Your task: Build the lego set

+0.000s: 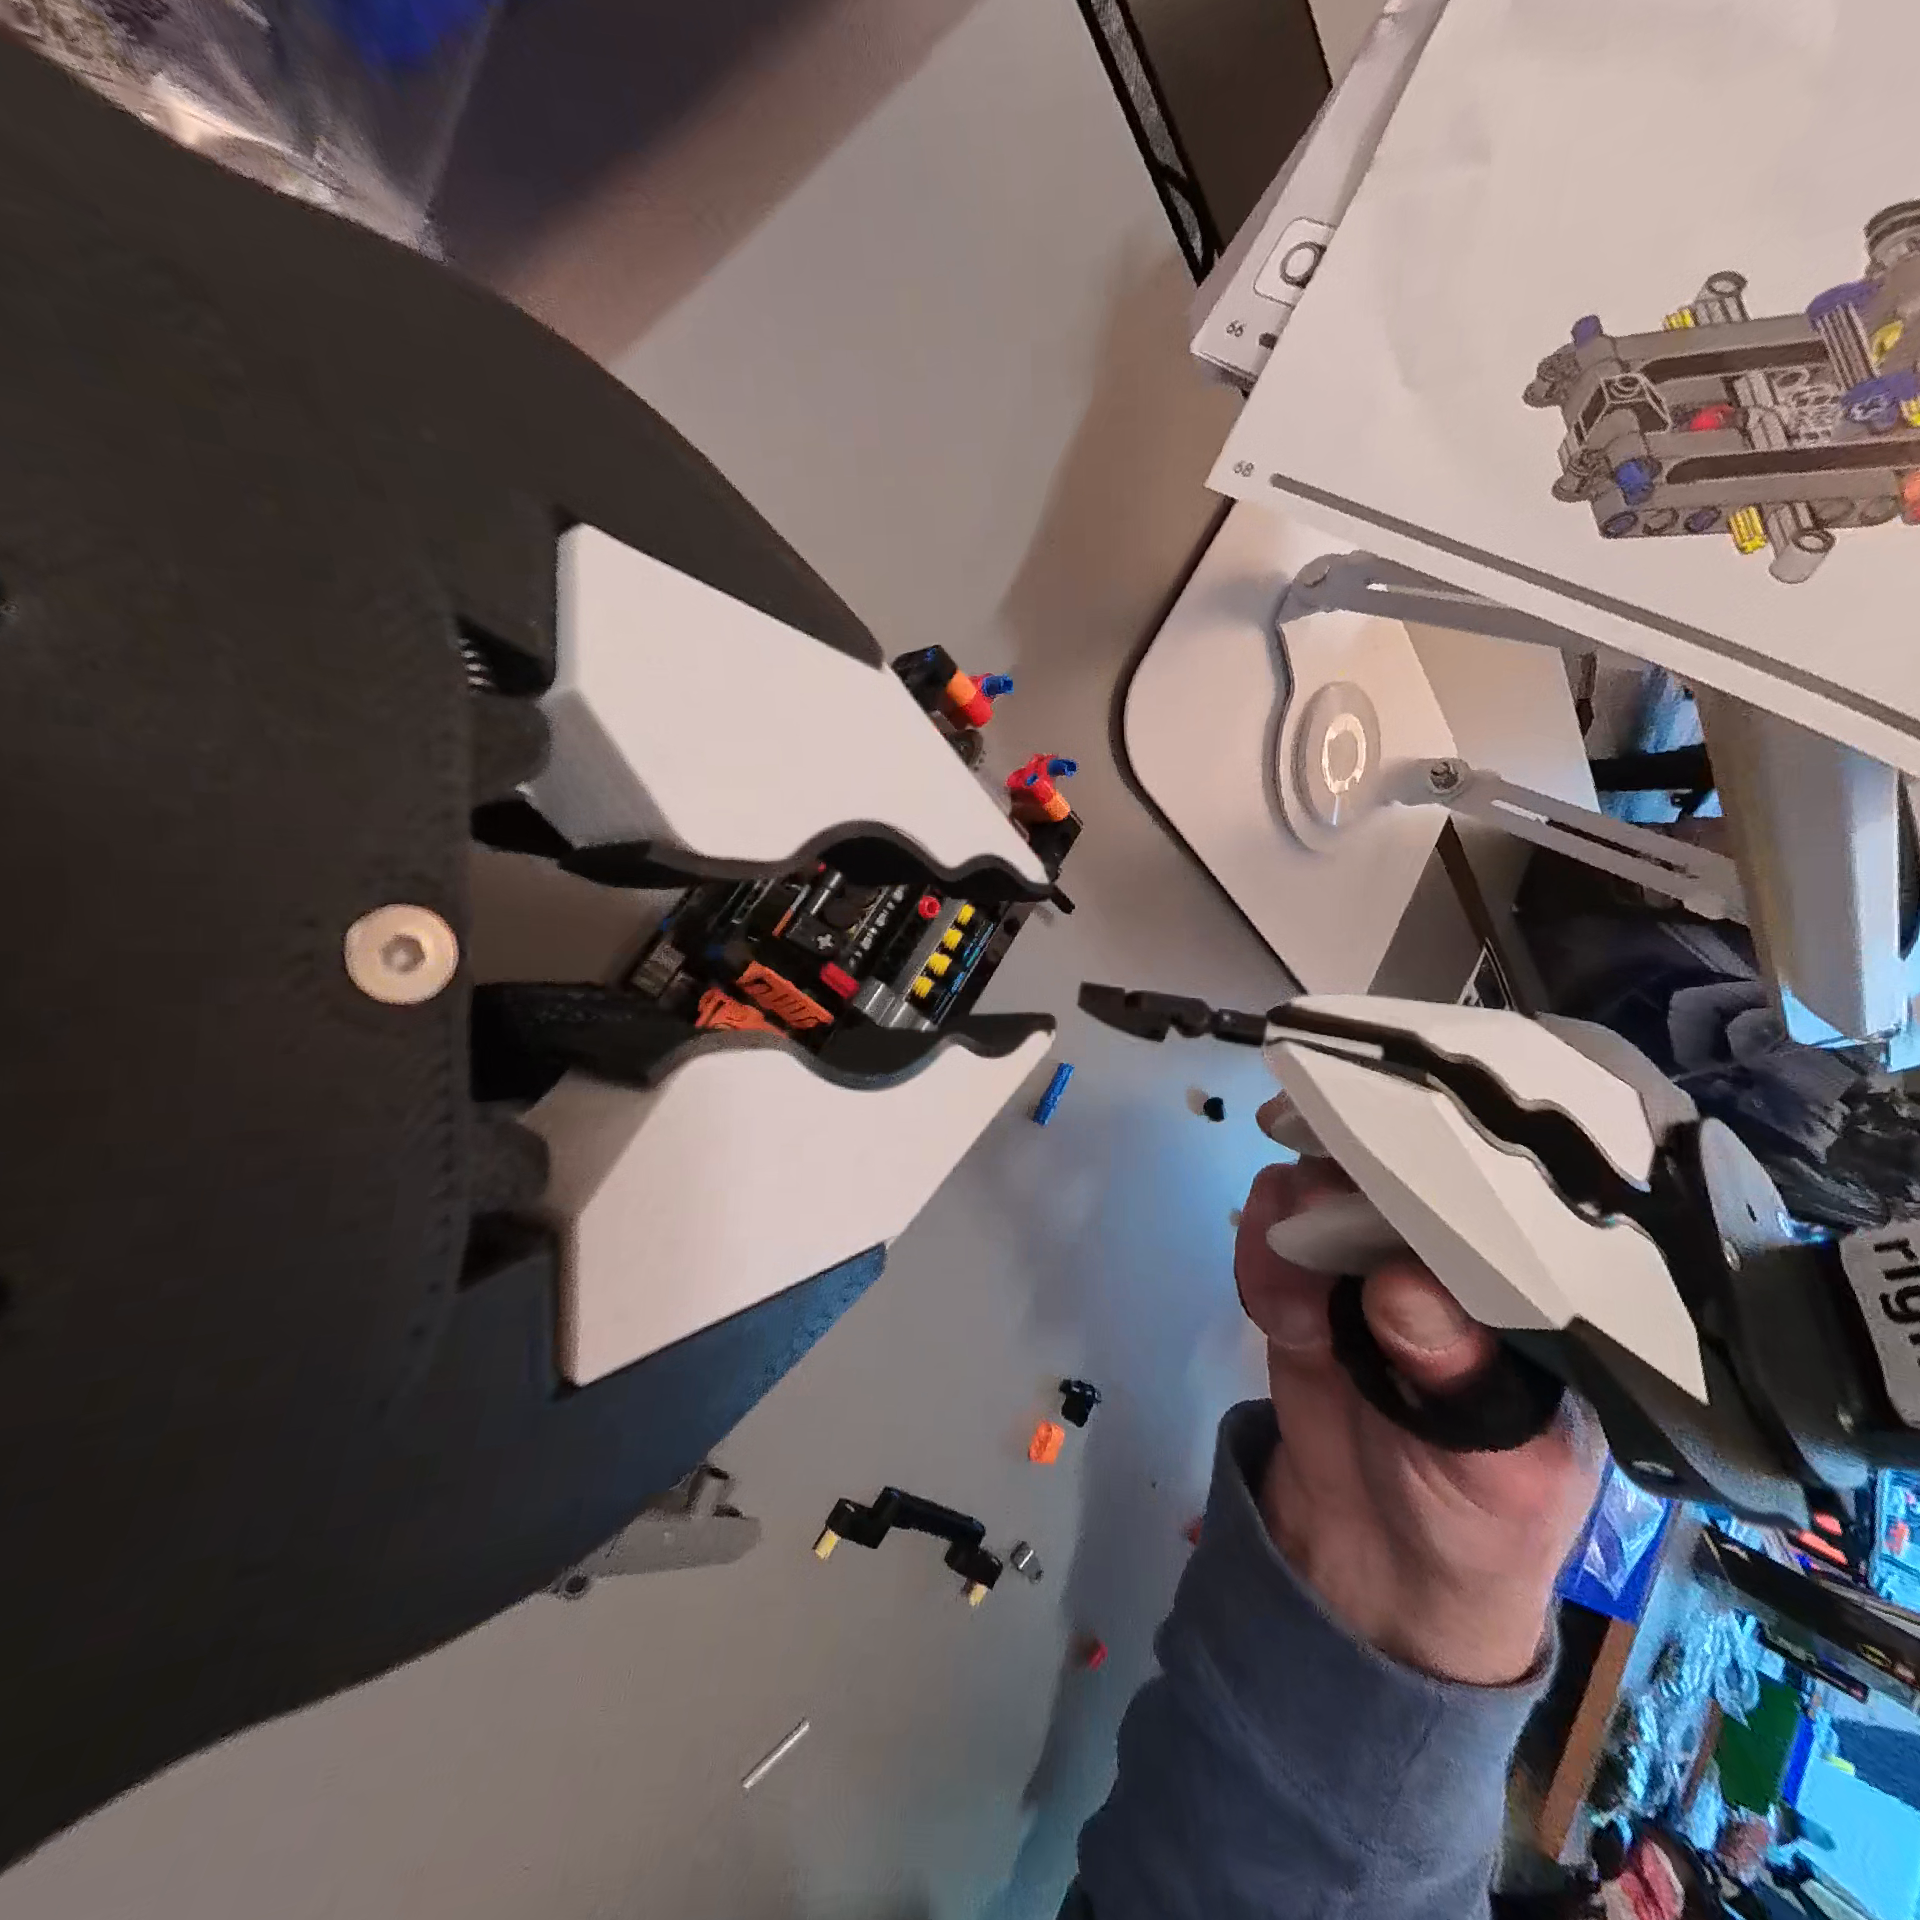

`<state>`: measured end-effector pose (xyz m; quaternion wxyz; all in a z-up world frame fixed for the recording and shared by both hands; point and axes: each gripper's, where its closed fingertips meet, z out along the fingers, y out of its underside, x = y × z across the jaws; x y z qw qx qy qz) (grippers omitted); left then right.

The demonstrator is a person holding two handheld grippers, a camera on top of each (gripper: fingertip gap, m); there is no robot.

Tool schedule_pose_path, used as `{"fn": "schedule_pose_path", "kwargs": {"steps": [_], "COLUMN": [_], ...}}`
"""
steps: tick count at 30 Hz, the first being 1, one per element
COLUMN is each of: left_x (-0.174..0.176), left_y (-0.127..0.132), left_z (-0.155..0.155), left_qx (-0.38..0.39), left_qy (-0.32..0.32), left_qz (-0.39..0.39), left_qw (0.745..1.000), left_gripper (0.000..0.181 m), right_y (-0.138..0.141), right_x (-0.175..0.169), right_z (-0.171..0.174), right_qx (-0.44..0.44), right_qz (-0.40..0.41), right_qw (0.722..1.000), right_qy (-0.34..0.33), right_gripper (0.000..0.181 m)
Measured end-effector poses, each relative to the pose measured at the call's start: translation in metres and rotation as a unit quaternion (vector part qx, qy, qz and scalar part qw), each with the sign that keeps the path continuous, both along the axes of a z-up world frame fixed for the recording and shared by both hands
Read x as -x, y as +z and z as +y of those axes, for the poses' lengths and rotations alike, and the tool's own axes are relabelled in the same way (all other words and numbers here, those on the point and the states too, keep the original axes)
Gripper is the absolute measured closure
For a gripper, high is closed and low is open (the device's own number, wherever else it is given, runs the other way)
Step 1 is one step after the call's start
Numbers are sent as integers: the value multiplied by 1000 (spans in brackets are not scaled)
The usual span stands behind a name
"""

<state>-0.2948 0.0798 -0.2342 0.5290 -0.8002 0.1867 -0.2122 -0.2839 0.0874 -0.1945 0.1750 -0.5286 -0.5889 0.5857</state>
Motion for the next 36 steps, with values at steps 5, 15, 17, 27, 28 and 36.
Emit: {"fn": "schedule_pose_path", "kwargs": {"steps": [5, 15, 17, 27, 28, 36], "left_x": [-9, -14, -14, -22, -23, -25], "left_y": [15, 26, 32, 62, 64, 67], "left_z": [2, 5, 5, -4, -4, -6], "left_qx": [-26, -73, -108, -318, -328, -340], "left_qy": [-14, 11, 26, 99, 99, 75], "left_qz": [-35, 1, 57, 497, 505, 548], "left_qw": [999, 997, 992, 801, 793, 760], "left_gripper": [171, 178, 179, 179, 179, 180], "right_y": [5, 18, 23, 42, 41, 36], "right_x": [0, -3, -4, -23, -23, -23], "right_z": [0, -2, -2, -17, -18, -24], "right_qx": [-15, -67, -85, -224, -246, -398], "right_qz": [20, 73, 94, 166, 165, 161], "right_qw": [1000, 995, 992, 960, 955, 903], "right_qy": [-3, -15, -21, -3, -2, 17], "right_gripper": [181, 181, 179, 162, 163, 175]}}
